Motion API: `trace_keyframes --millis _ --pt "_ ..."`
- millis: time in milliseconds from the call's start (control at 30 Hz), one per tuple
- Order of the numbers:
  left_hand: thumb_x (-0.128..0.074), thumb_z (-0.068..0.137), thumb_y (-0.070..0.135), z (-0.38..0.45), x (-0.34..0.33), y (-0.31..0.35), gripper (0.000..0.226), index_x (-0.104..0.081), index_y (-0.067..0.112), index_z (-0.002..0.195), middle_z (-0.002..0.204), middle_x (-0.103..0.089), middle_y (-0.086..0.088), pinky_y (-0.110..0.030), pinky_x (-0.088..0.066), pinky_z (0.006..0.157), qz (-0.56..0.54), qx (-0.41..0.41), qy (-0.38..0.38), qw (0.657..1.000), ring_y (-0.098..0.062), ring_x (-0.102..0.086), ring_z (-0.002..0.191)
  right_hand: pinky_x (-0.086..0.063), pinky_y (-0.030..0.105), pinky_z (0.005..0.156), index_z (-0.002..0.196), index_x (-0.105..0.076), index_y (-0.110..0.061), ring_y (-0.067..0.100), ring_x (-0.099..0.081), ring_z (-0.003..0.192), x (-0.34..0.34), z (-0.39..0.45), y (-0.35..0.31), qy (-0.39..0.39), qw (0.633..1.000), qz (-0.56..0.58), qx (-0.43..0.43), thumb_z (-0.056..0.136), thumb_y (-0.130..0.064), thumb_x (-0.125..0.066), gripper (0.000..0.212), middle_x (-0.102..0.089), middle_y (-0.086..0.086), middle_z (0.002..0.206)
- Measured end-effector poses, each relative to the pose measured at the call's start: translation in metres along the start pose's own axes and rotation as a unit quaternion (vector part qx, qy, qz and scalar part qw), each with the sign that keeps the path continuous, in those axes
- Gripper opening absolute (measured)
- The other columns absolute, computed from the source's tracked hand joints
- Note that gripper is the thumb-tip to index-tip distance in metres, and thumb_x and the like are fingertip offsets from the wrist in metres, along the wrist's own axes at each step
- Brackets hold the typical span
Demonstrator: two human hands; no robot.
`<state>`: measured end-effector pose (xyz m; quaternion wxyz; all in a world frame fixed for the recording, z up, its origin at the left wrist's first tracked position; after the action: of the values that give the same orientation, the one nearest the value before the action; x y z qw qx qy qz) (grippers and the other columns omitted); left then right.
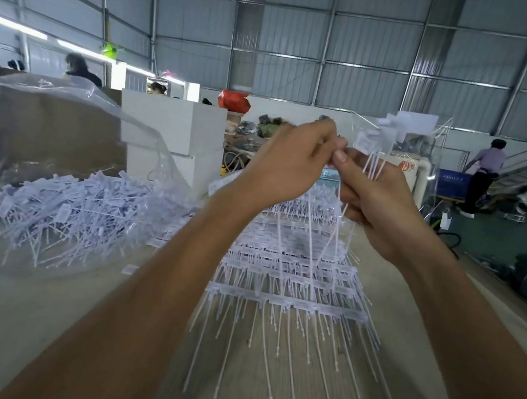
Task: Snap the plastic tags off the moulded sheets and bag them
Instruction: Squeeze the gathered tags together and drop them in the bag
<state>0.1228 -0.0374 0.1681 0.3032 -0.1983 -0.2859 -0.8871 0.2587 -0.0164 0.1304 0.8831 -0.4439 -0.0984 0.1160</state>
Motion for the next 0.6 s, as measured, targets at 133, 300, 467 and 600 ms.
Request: trace_keyframes --millis 133,300,467,600 --pt "-0.045 0.107 0.029 -0.002 -0.002 -0.001 0.017 -0.047 0.023 0.091 0.074 -0.065 -0.014 -0.033 -0.045 0.046 -0.038 -0.002 0.009 0.999 -0.019 -0.057 0.051 -0.025 0.022 0.044 0.095 -0.073 -0.023 0.008 -0.027 0.048 0.003 -0.002 -0.005 0.020 0.998 -0.056 0.013 0.099 -0.029 -0.064 0.011 -0.032 -0.011 0.053" --pt "-0.037 0.108 0.038 -0.004 0.003 -0.006 0.021 -0.041 0.022 0.095 0.066 -0.063 -0.002 -0.037 -0.048 0.049 -0.026 0.012 0.051 0.998 -0.011 -0.060 0.043 -0.033 0.013 0.045 0.093 -0.068 -0.017 0.001 -0.037 0.045 -0.001 -0.004 -0.007 0.027 0.993 -0.116 0.024 0.100 -0.022 -0.063 0.010 -0.044 -0.018 0.051" --pt "-0.040 0.105 0.046 -0.003 0.010 -0.007 0.035 -0.051 0.022 0.083 0.062 -0.061 0.002 -0.048 -0.056 0.063 0.036 0.029 0.098 0.994 -0.022 -0.065 0.059 -0.029 0.021 0.047 0.088 -0.065 -0.020 0.005 -0.034 0.048 0.002 -0.003 -0.010 0.063 0.996 -0.062 0.031 0.100 -0.021 -0.063 0.012 -0.041 -0.013 0.053" --pt "-0.041 0.104 0.048 -0.001 0.015 -0.012 0.045 -0.053 0.020 0.072 0.061 -0.061 0.003 -0.036 -0.049 0.067 0.099 0.049 0.087 0.990 -0.021 -0.062 0.063 -0.026 0.021 0.045 0.089 -0.065 -0.020 0.005 -0.032 0.049 0.012 -0.002 -0.011 0.088 0.995 -0.004 0.035 0.099 -0.023 -0.064 0.010 -0.038 -0.011 0.055"
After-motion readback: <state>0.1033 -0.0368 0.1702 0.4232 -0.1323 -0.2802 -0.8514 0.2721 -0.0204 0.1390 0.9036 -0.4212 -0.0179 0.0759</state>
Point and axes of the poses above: each hand's wrist, its own z-axis towards the middle knuckle, its own x-axis out of the back of the hand, y = z × x, the point moved 5 cm from there along z, towards the middle knuckle
